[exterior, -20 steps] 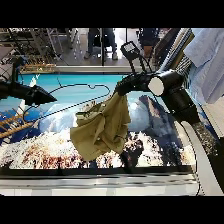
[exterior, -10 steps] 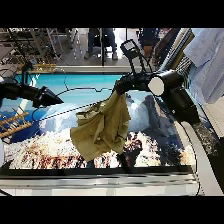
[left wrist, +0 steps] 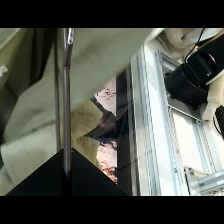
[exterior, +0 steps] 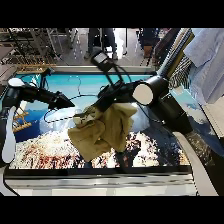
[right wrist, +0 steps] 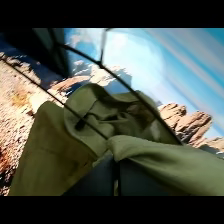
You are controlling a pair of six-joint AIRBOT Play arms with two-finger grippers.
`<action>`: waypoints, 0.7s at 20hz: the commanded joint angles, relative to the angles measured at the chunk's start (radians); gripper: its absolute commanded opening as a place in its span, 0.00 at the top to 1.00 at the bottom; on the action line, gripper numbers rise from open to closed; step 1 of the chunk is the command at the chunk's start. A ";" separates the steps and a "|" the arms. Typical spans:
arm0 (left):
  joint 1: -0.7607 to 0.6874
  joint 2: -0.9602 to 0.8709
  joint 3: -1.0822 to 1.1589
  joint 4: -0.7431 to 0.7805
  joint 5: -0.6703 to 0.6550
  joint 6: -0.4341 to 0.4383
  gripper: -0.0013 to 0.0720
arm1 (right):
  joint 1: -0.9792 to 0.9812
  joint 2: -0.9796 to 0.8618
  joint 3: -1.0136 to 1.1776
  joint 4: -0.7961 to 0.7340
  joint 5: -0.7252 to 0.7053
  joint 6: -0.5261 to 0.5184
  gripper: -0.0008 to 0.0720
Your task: Fold the clothes and pants, and hang the long-sleeved shirts on hangers.
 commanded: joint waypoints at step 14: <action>-0.041 -0.029 0.000 -0.382 0.035 0.117 0.97 | 0.069 0.108 0.034 -0.126 0.199 -0.089 0.64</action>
